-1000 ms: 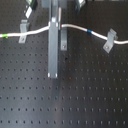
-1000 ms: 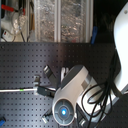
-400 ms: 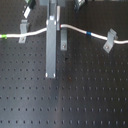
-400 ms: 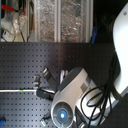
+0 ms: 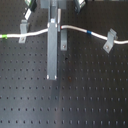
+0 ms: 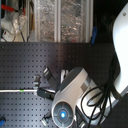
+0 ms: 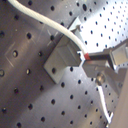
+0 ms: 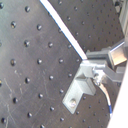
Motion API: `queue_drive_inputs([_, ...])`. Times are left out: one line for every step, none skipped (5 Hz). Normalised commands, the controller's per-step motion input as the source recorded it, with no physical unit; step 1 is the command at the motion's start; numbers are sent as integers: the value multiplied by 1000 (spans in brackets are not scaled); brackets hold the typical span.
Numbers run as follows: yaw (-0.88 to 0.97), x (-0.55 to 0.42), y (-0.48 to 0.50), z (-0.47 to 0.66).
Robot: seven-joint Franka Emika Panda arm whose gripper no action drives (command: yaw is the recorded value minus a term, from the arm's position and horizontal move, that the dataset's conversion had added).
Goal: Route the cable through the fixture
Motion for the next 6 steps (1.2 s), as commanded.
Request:
queue_drive_inputs([0, -123, -116, 552])
queue_drive_inputs([0, -8, 0, 37])
queue_drive_inputs([94, -133, 6, 103])
queue_drive_inputs([0, -3, 205, 127])
queue_drive_inputs([323, -25, 297, 388])
queue_drive_inputs([400, -56, 246, 332])
